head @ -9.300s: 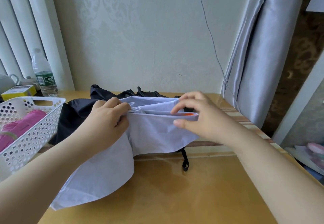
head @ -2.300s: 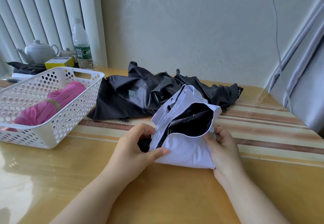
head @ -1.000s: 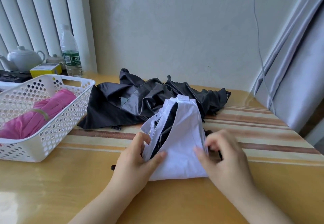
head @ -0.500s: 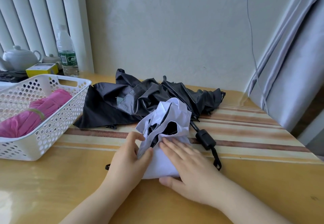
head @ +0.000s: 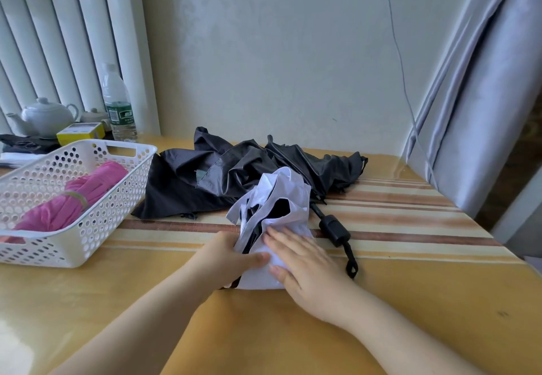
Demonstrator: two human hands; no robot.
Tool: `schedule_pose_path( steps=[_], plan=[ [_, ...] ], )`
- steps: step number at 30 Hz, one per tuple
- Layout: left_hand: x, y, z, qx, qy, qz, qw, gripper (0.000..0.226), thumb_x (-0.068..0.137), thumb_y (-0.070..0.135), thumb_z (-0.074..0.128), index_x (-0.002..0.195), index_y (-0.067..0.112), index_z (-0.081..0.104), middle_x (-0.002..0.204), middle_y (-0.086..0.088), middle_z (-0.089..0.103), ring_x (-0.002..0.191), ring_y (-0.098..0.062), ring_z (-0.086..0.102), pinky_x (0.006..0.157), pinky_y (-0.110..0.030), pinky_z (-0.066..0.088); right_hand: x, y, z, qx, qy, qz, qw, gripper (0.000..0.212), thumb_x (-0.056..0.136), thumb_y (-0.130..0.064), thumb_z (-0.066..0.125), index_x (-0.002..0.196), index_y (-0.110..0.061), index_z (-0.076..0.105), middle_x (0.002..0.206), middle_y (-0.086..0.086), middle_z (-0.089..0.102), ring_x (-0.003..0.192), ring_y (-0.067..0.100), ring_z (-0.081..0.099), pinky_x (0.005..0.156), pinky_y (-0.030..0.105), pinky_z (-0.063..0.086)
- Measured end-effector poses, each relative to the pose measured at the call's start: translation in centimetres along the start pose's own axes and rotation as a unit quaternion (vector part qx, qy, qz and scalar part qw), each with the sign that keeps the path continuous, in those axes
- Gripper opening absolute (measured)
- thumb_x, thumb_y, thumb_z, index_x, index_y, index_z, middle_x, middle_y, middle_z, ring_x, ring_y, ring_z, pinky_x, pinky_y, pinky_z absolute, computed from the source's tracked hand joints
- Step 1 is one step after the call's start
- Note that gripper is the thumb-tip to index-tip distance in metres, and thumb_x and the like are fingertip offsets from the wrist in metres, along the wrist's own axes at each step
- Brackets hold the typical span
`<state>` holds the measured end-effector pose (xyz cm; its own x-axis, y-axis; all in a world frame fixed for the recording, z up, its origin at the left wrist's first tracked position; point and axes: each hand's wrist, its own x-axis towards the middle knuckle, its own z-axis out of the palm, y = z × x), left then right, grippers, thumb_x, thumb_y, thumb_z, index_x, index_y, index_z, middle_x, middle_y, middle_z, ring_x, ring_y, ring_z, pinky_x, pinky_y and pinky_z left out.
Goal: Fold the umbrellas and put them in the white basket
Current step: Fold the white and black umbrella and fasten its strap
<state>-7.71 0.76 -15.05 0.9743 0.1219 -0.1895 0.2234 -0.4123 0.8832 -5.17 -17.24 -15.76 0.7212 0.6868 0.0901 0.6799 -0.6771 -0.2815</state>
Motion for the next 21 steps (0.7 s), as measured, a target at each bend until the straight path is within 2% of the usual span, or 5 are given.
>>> schedule_pose_path(
  steps=[3,5,9,15,21],
  plan=[
    [-0.6,-0.9,0.1,-0.093,-0.019,0.039,0.995,0.027,0.079,0.028,0.077,0.094,0.008,0.067,0.076,-0.013,0.060,0.065,-0.017,0.054,0.053,-0.022,0.041,-0.5,0.6,0.5,0.105,0.199,0.107,0.968,0.073,0.076,-0.064,0.056,0.129,-0.015,0.043,0.127,-0.014,0.030,0.119,0.003,0.032,0.099,0.020,0.032],
    [-0.6,-1.4,0.0,-0.104,-0.008,0.074,0.992,0.031,0.074,0.032,0.078,0.091,0.009,0.068,0.079,-0.014,0.065,0.070,-0.019,0.057,0.065,-0.031,0.044,-0.6,1.4,0.0,0.186,0.267,0.240,0.914,0.077,0.069,-0.048,0.079,0.124,-0.012,0.039,0.120,-0.007,0.032,0.111,0.012,0.038,0.086,0.020,0.033],
    [0.1,0.1,-1.7,-0.001,0.046,0.171,0.984,0.030,0.072,0.044,0.071,0.067,0.019,0.056,0.056,0.009,0.043,0.055,-0.013,0.038,0.056,-0.027,0.029,0.4,2.7,-2.8,0.432,0.110,0.262,0.856,0.047,0.072,-0.037,0.081,0.112,-0.021,0.061,0.114,-0.005,0.066,0.103,0.014,0.062,0.083,0.026,0.050],
    [0.4,4.6,-4.2,0.076,0.158,0.350,0.920,0.031,0.081,0.028,0.068,0.065,0.009,0.049,0.052,0.006,0.035,0.050,-0.006,0.031,0.048,-0.019,0.025,3.0,2.2,-8.0,0.528,0.197,0.085,0.821,0.039,0.076,-0.002,0.074,0.113,-0.009,0.064,0.107,0.008,0.072,0.099,0.020,0.069,0.079,0.026,0.058],
    [2.2,1.0,-3.3,0.005,0.051,0.236,0.970,0.049,0.085,-0.005,0.063,0.059,0.036,0.059,0.048,0.010,0.045,0.046,-0.004,0.035,0.049,-0.021,0.031,5.0,2.0,-5.2,0.553,0.130,0.135,0.812,0.016,0.097,-0.014,0.049,0.101,-0.014,0.065,0.085,-0.001,0.068,0.078,0.008,0.064,0.057,0.016,0.051]
  ],
)
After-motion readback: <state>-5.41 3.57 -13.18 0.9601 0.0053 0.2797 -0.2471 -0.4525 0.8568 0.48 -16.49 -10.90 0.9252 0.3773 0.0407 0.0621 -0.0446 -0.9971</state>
